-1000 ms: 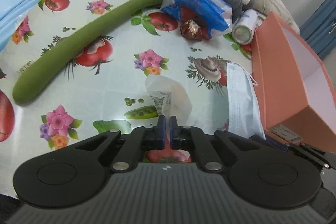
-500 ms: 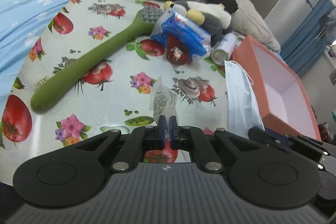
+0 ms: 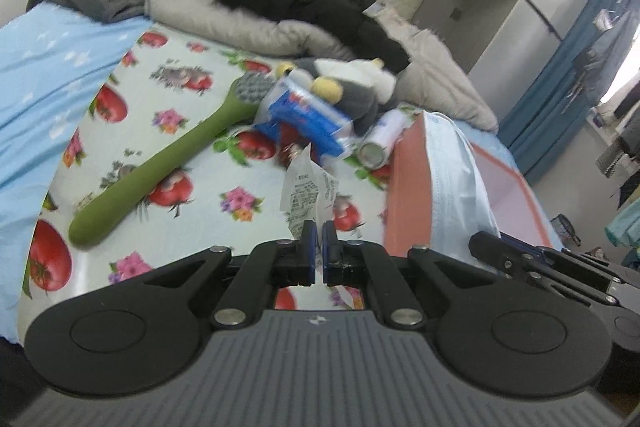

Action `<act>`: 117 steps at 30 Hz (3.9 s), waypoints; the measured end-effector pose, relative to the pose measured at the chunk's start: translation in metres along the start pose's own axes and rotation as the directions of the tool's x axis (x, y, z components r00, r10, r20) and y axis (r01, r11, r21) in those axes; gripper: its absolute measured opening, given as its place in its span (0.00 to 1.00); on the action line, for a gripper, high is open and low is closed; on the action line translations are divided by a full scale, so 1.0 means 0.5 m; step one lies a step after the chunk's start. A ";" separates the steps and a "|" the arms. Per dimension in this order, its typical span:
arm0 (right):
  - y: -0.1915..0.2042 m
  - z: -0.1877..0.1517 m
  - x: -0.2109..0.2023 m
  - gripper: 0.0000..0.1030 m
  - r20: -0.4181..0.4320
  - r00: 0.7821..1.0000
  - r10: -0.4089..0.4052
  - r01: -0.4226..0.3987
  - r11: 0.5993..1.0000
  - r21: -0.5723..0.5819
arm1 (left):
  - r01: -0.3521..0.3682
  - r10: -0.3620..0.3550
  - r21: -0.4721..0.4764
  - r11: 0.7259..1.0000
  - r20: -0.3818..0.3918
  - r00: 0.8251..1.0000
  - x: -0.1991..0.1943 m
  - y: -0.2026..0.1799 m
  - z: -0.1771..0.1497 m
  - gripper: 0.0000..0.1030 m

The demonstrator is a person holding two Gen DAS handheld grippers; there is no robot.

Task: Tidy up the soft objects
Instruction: 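Carry the plastic bag with the left tool while the right tool carries the mask over the shoebox, then open both tools to drop the plastic bag and mask into the shoebox, then withdraw both tools from the shoebox toward the blue wet-wipe pack and candy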

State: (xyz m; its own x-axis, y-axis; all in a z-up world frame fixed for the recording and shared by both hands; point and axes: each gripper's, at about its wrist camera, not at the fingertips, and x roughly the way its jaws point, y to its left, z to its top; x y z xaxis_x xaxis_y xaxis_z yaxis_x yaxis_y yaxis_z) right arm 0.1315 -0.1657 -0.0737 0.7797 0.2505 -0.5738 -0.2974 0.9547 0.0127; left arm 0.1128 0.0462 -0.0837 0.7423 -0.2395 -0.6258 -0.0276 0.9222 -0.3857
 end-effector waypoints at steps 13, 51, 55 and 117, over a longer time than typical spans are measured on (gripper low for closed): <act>-0.074 0.036 -0.086 0.07 0.083 0.994 -0.070 0.066 0.997 0.041 | 0.114 -0.118 0.071 0.991 0.054 0.992 -0.040 -0.126 0.033 0.04; -0.528 -0.096 0.198 0.12 -0.227 0.941 -0.250 0.314 0.895 0.318 | 0.228 -0.179 0.136 0.964 -0.303 0.936 0.539 -0.382 0.052 0.04; -0.538 -0.114 0.218 0.31 -0.257 0.939 -0.226 0.309 0.884 0.352 | 0.234 -0.178 0.146 0.961 -0.320 0.931 0.565 -0.384 0.045 0.05; -0.080 0.024 -0.019 0.36 -0.016 0.999 0.041 -0.039 0.994 0.106 | 0.014 -0.014 0.046 0.999 -0.006 1.000 -0.031 -0.038 -0.020 0.29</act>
State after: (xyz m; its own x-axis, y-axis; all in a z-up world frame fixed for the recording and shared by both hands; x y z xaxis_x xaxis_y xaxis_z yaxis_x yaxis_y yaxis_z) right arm 0.1427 -0.2042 -0.0590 0.7579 0.2871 -0.5857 -0.2679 0.9557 0.1218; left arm 0.0950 0.0293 -0.0734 0.7387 -0.2542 -0.6242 0.0140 0.9317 -0.3628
